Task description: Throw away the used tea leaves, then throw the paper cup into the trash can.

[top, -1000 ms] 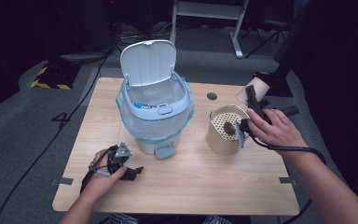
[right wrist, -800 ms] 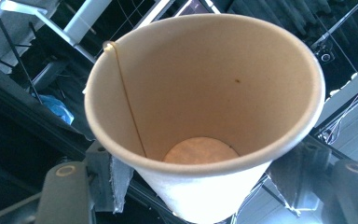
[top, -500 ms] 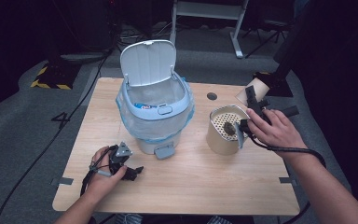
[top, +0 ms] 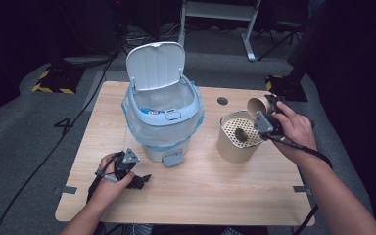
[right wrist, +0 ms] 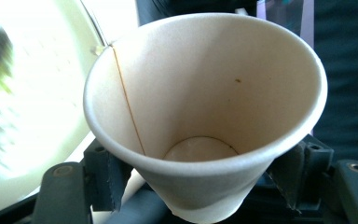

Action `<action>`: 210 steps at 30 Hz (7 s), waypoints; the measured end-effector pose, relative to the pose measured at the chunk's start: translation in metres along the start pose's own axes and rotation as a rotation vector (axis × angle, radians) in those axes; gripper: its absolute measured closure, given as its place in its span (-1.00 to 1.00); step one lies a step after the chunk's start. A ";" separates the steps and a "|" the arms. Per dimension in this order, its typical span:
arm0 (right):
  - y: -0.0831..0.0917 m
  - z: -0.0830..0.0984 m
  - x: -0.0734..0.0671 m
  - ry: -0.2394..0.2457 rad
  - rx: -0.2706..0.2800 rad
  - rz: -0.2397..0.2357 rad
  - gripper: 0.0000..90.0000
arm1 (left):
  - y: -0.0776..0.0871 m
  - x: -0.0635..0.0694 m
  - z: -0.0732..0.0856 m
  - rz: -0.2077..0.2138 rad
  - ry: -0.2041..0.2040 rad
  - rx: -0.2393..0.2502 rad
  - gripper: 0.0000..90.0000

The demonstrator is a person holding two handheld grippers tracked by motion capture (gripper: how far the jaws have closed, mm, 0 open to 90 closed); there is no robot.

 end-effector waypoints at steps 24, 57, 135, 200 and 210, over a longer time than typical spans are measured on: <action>0.000 0.027 0.005 -1.056 0.431 -0.688 -0.35 | 0.001 0.000 0.002 -0.001 0.005 0.003 -1.00; 0.005 0.008 0.033 -0.888 0.432 -0.670 -0.35 | -0.001 -0.002 -0.002 0.001 -0.001 0.002 -1.00; -0.021 -0.235 0.065 -0.702 0.526 -0.950 -0.37 | 0.000 -0.013 -0.001 0.004 -0.009 0.001 -1.00; 0.029 -0.069 0.067 -0.815 0.408 -0.754 -0.53 | 0.011 -0.029 0.015 -0.023 0.033 0.001 -0.99; 0.027 -0.023 0.052 -0.883 0.343 -0.711 -0.54 | 0.011 -0.029 0.015 -0.022 0.034 0.001 -1.00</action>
Point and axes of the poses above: each handheld gripper's, and its own axes: y roughly backward along the jaws, z roughly out of its underside, x roughly to its right, the point moved 3 cm from there along -y, roughly forward along the jaws, and after that the axes turned 7 degrees about -x, right-handed, at the moved point
